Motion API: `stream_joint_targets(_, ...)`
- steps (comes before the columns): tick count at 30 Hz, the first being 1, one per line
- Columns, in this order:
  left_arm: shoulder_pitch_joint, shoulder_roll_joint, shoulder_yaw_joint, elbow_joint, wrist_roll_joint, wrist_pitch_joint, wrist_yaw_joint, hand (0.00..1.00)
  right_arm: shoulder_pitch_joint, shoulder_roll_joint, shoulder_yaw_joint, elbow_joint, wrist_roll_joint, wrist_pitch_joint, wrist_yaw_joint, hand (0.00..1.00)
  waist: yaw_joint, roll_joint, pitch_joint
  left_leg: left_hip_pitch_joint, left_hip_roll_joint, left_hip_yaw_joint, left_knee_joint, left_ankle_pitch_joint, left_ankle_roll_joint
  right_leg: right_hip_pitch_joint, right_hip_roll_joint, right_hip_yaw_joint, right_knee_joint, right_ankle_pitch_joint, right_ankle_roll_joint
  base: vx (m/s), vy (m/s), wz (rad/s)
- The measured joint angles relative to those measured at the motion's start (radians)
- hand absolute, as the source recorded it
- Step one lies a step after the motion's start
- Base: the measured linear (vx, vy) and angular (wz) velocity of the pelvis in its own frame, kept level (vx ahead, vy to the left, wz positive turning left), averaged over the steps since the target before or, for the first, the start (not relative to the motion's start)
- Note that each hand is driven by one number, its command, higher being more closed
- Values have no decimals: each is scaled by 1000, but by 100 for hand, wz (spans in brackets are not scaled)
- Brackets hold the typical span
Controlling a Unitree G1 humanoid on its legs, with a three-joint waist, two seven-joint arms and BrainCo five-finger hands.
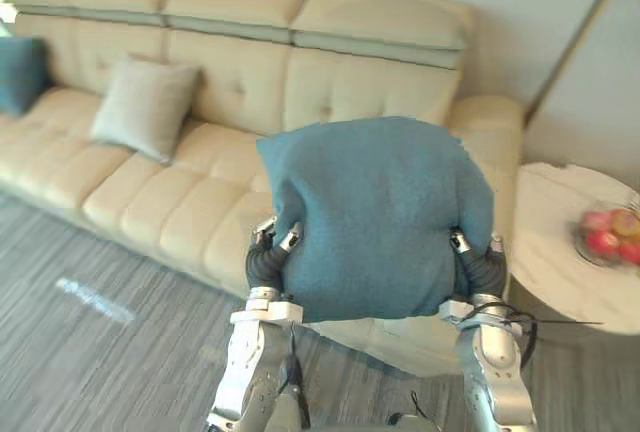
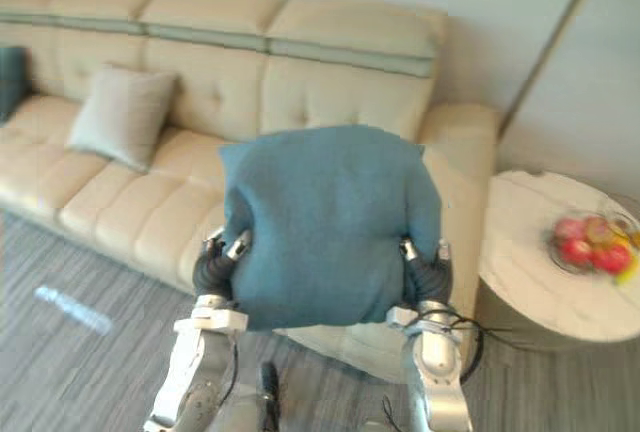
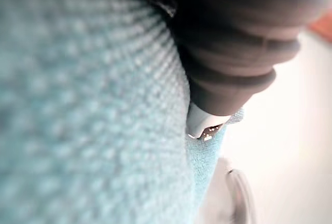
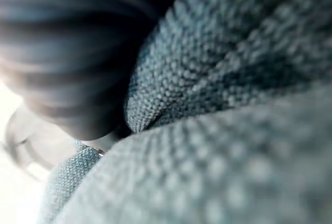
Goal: Pick up cushions and gather them together orderly.
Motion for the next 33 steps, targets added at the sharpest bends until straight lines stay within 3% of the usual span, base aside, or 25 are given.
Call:
stream_joint_targets(1, 6, -6, -6, -7, -10, -2, -6, 100, 14, -3, -3, -19, 0, -6, -2, 100, -16, 26, -28, 9, 6, 66, -26, -14, 8, 11, -2, -58, 8, -11, 18, -10, 70, 148)
stream_joint_targets(2, -3, -7, -12, -1, -11, -4, -17, 100, 12, -2, -12, -18, 1, -10, -3, 100, -40, 10, -42, 5, -4, 129, -43, -48, -3, 18, -37, -107, -16, -4, 30, 7, 104, 146)
stream_joint_targets(5, -41, 3, -31, 51, -12, -14, -39, 100, -6, 8, -47, -1, 1, -12, -7, 100, -43, 1, -45, -11, 37, 184, 52, -45, -11, 72, -74, -219, -81, -5, 41, 58, 196, 118)
stream_joint_targets(6, -42, 9, -34, 68, -12, -13, -40, 100, -7, 12, -49, 17, 1, -14, -7, 100, -50, -6, -45, -11, 24, 181, 64, -40, -16, 94, -85, -238, -79, -12, 50, 147, 285, 105)
stream_joint_targets(7, -41, 24, -40, 103, -16, -7, -40, 100, -5, 16, -50, 60, 1, -13, -8, 100, -52, -45, -50, -4, -32, 156, 61, -64, -6, 120, -131, -262, -76, -16, 56, 198, 308, 88)
stream_joint_targets(9, -50, 33, -47, 147, -28, 8, -41, 100, -11, 13, -51, 101, 0, -8, -7, 100, -50, -51, -53, -10, -74, 124, 72, -105, 18, 86, -178, -230, 60, 22, 23, 209, 328, 75)
stream_joint_targets(10, -52, 39, -47, 171, -29, 22, -40, 100, -15, 18, -51, 131, 0, 2, -7, 100, -51, -56, -43, 0, -96, 98, 72, -125, 26, 2, -212, -150, 239, 58, -49, 159, 275, 70)
stream_joint_targets(11, -49, 56, -47, 174, -29, 35, -40, 100, -15, 32, -51, 142, 0, 17, -7, 100, -53, -66, -27, 19, -109, 74, 72, -138, 19, -50, -198, -44, 350, 37, -52, 202, 294, 76)
stream_joint_targets(13, -49, 88, -47, 174, -28, 46, -40, 100, -14, 55, -50, 143, 1, 27, -1, 100, -70, -74, -5, 68, -139, 34, 30, -144, 16, -132, -103, 112, 448, -20, 28, 224, 217, 71)
stream_joint_targets(15, -51, 95, -51, 173, -28, 45, -40, 100, -13, 54, -48, 139, 12, 27, 7, 100, -74, -79, -1, 137, -194, 10, -50, -135, 16, -221, 3, 194, 396, -53, 68, 279, 186, 59)
stream_joint_targets(17, -57, 95, -64, 167, -27, 44, -41, 100, -5, 47, -53, 127, 42, 21, 7, 100, -75, -86, 2, 186, -244, -18, -94, -129, 26, -261, 53, 200, 295, -51, 71, 266, 110, 57)
stream_joint_targets(19, -73, 95, -69, 166, -27, 46, -41, 100, 8, 49, -61, 120, 49, 10, 9, 100, -75, -95, 1, 220, -285, -53, -123, -132, 23, -289, 81, 199, 195, -27, 49, 300, 34, 77)
stream_joint_targets(22, -82, 95, -87, 148, -24, 47, -44, 100, 52, 49, -77, 79, 73, 8, 15, 100, -86, -111, 5, 267, -344, -139, -143, -157, 19, -290, 101, 235, 90, 103, -61, 373, -53, 103)
stream_joint_targets(23, -70, 84, -97, 148, -21, 47, -45, 100, 64, 41, -81, 75, 79, 9, 15, 100, -87, -87, -1, 279, -329, -173, -135, -179, 1, -267, 106, 216, 92, 103, -63, 301, -87, 60)
stream_joint_targets(25, -68, 82, -104, 145, -17, 46, -46, 100, 77, 47, -87, 56, 78, 9, 16, 100, -87, -68, -11, 280, -294, -196, -103, -194, -22, -221, 123, 173, 56, 93, -68, 424, -121, 52)
stream_joint_targets(27, -66, 81, -105, 146, -17, 49, -47, 100, 93, 50, -93, 36, 78, 9, 17, 100, -89, -68, -8, 259, -244, -183, 31, -205, -39, -140, 151, 161, -10, 94, -69, 367, -128, 26)
stream_joint_targets(28, -57, 78, -105, 144, -17, 49, -57, 100, 109, 48, -94, 7, 78, 9, 17, 100, -88, -65, -4, 207, -193, -176, 243, -200, -39, -69, 168, 167, -61, 90, -76, 291, -72, -23)
stream_joint_targets(29, -31, 72, -104, 127, -16, 47, -66, 100, 120, 46, -94, -29, 78, 8, 18, 100, -77, -71, 3, 132, -139, -171, 445, -185, -32, -13, 181, 207, -96, 73, -90, 428, -49, -57)
stream_joint_targets(30, -16, 70, -104, 117, -16, 46, -69, 100, 119, 47, -94, -37, 78, 5, 18, 100, -60, -68, 1, 118, -119, -172, 486, -200, -32, 1, 190, 239, -103, 69, -92, 430, 58, -123)
stream_joint_targets(31, 5, 68, -104, 103, -16, 45, -76, 100, 111, 47, -93, -50, 77, 3, 20, 100, -33, -68, 1, 91, -89, -191, 506, -234, -46, 22, 199, 311, -107, 61, -95, 349, 100, -155)
stream_joint_targets(33, 12, 63, -102, 98, -16, 44, -86, 100, 96, 47, -93, -54, 77, -1, 24, 100, -19, -72, 4, 56, -86, -266, 433, -264, -78, 34, 199, 416, -108, 59, -94, 309, 196, -157)
